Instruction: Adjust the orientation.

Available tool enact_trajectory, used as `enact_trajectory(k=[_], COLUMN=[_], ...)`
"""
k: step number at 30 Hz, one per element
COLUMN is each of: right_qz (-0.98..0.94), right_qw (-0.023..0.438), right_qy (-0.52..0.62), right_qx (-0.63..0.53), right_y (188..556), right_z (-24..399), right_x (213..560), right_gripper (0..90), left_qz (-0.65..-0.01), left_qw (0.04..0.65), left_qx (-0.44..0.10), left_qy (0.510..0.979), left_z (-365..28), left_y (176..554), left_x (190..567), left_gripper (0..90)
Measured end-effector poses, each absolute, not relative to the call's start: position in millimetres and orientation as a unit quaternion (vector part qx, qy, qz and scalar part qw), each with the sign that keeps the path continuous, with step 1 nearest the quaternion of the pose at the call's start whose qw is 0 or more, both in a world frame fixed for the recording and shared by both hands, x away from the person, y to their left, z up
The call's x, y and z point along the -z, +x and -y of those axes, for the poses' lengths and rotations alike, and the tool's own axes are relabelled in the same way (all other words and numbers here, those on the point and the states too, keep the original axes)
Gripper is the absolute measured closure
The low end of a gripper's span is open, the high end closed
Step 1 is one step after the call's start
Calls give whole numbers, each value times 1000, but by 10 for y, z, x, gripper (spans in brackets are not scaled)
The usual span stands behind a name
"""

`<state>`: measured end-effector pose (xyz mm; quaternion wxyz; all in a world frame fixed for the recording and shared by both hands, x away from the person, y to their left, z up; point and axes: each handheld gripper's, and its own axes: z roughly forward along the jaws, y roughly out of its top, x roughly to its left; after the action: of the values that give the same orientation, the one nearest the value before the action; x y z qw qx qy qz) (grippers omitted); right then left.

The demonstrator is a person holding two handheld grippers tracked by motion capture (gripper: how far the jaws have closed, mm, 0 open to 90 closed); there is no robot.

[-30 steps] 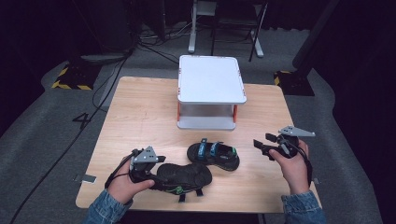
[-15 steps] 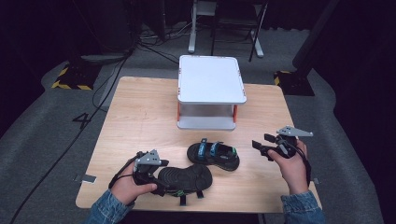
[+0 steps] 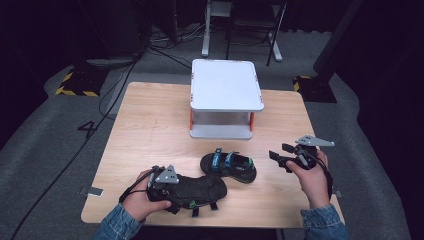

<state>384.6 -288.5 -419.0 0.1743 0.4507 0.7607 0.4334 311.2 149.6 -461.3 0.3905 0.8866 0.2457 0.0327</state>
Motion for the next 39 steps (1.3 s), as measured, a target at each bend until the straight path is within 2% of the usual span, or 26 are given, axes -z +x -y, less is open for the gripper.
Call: enact_trajectory(k=[7, 12, 25, 33, 39], right_qz=[-760, -760, -761, -763, -764], right_qw=[171, 171, 170, 167, 164], right_qy=[453, 452, 452, 452, 455], right_qx=[-433, -434, -433, -430, -428], right_y=[3851, 3856, 3855, 3861, 3862], right_z=[2886, 2887, 2892, 2875, 2867], right_x=[4203, 4208, 4212, 4231, 4242], right_gripper=[331, 331, 330, 329, 328], left_qz=[-240, -233, -258, -316, -386], left_qw=[408, 407, 474, 482, 453], left_qx=[-11, -23, -37, -91, -112], left_qy=[881, 883, 841, 812, 796], left_z=[-1540, -1506, -1692, -2065, -2371], left_y=[3126, 3095, 3064, 3106, 3115], left_x=[4589, 4535, 4236, 4048, 3954], left_gripper=[138, 153, 166, 171, 171])
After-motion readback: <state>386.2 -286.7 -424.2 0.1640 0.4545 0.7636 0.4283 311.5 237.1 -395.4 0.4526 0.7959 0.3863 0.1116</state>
